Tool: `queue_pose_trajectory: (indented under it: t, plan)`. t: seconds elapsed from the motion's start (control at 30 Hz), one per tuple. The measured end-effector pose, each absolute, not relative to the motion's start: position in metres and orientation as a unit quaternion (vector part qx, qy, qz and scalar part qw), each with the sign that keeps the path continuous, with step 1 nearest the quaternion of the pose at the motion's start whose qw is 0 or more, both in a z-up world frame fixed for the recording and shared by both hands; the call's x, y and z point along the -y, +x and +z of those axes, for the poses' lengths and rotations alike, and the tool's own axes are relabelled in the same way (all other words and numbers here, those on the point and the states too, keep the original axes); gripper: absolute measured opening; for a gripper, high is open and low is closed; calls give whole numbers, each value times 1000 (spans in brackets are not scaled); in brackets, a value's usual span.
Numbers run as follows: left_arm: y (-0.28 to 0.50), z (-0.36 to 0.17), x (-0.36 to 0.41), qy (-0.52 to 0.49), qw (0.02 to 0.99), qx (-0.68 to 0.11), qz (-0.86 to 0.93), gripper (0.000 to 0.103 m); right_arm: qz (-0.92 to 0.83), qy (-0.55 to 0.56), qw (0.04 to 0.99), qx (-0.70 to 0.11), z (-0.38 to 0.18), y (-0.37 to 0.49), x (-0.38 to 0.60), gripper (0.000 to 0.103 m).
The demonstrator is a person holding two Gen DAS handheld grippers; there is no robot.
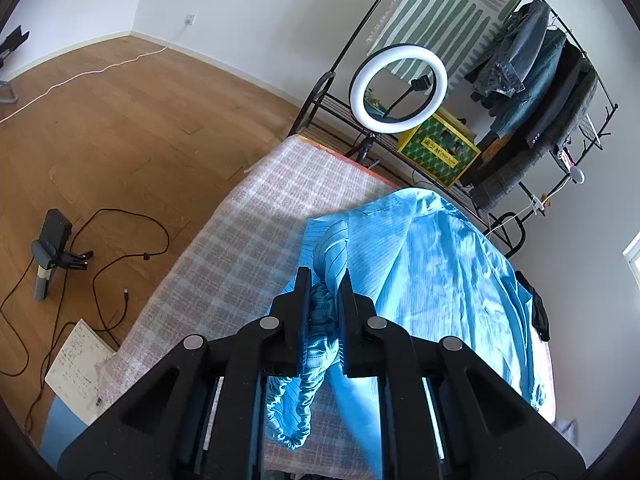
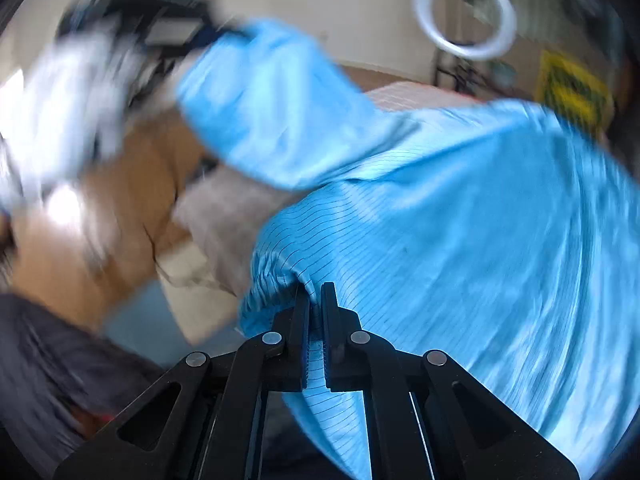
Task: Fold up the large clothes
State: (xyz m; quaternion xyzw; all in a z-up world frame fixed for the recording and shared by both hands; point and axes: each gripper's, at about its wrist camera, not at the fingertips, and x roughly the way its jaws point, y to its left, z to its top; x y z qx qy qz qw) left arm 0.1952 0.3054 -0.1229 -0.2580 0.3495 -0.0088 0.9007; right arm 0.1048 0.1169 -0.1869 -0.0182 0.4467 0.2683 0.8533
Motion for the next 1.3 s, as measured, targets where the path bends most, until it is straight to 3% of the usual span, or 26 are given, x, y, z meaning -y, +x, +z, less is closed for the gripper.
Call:
queue_pose_trajectory:
  t: [0.27, 0.3, 0.4, 0.63, 0.87, 1.03, 1.17, 1.2, 1.23, 1.3]
  plan:
    - [192, -119, -305, -253, 901, -352, -10, 10, 296, 89, 816, -488, -202, 106, -109, 2]
    - [191, -118, -304, -251, 902, -352, -10, 10, 307, 84, 805, -501, -207, 108, -109, 7]
    - [192, -117, -301, -247, 902, -353, -13, 10, 360, 4, 755, -548, -220, 98, -128, 7]
    - [192, -115, -276, -231, 905, -356, -41, 10, 376, 9, 782, -498, -185, 94, -90, 17]
    - [165, -122, -176, -162, 891, -386, -179, 10, 266, 61, 842, -465, -147, 142, -5, 17]
    - [134, -161, -86, -31, 855, -454, -250, 10, 203, 78, 864, -454, -125, 193, 52, 17]
    - [125, -174, -66, 0, 842, -473, -259, 10, 203, 88, 855, -469, -130, 239, 64, 18]
    - [123, -175, -64, 7, 842, -474, -258, 10, 201, 90, 854, -472, -133, 249, 70, 22]
    - [122, -176, -66, 7, 841, -476, -258, 10, 203, 89, 850, -478, -138, 259, 72, 32]
    - [115, -179, -68, 0, 838, -479, -261, 10, 197, 89, 849, -482, -148, 272, 72, 40]
